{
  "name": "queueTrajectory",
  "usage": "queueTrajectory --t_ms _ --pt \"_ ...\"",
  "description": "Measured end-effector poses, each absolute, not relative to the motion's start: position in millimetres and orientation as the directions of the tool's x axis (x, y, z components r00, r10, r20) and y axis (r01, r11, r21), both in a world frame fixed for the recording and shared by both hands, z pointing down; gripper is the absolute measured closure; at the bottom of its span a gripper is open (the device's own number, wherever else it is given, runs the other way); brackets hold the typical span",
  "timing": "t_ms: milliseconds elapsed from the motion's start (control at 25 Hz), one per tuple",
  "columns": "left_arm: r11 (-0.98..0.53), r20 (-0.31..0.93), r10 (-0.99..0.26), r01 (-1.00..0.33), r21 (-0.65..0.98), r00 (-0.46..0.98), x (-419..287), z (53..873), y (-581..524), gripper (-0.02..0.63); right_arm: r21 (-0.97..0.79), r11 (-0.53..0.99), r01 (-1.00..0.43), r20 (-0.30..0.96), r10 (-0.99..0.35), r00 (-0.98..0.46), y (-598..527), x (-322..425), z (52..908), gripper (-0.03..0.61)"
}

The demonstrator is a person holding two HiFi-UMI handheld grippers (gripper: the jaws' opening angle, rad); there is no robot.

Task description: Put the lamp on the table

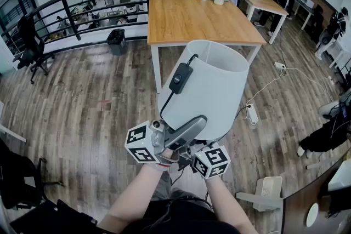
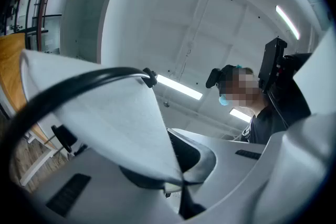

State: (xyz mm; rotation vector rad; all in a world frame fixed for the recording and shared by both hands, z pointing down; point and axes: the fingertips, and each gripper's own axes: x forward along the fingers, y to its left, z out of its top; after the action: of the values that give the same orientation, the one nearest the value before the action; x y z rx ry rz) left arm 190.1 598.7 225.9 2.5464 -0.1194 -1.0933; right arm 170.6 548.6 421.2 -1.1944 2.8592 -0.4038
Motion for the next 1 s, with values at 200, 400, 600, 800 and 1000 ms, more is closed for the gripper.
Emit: queueTrajectory --t_ms 200,400,600,800,1000 --pt "-0.922 -0.680 -0.212 0.086 0.377 0.702 172.6 229.2 541.3 0.609 -0.242 0.663 -0.708 0.093 -0.711 -0.697 489.1 151.4 425.0 0.407" --pt "-0.914 -0.684 -0.216 0.102 0.393 0.697 148.0 226.5 486.5 0.609 -0.244 0.658 -0.713 0.103 -0.713 -0.693 437.2 130.2 423.2 0.407" --pt "-0.911 -0.683 -0.213 0.111 0.396 0.698 114.7 226.4 434.6 0.609 -0.247 0.652 -0.716 0.109 -0.716 -0.690 385.5 97.0 422.7 0.407" --pt "-0.909 -0.706 -0.207 0.133 0.394 0.677 80.1 226.1 387.4 0.611 -0.221 0.659 -0.718 0.111 -0.715 -0.690 337.2 68.5 422.0 0.405" --pt "-0.906 -0.729 -0.224 0.137 0.400 0.646 47.5 230.2 361.2 0.611 -0.192 0.675 -0.712 0.126 -0.703 -0.700 311.7 42.6 425.8 0.406"
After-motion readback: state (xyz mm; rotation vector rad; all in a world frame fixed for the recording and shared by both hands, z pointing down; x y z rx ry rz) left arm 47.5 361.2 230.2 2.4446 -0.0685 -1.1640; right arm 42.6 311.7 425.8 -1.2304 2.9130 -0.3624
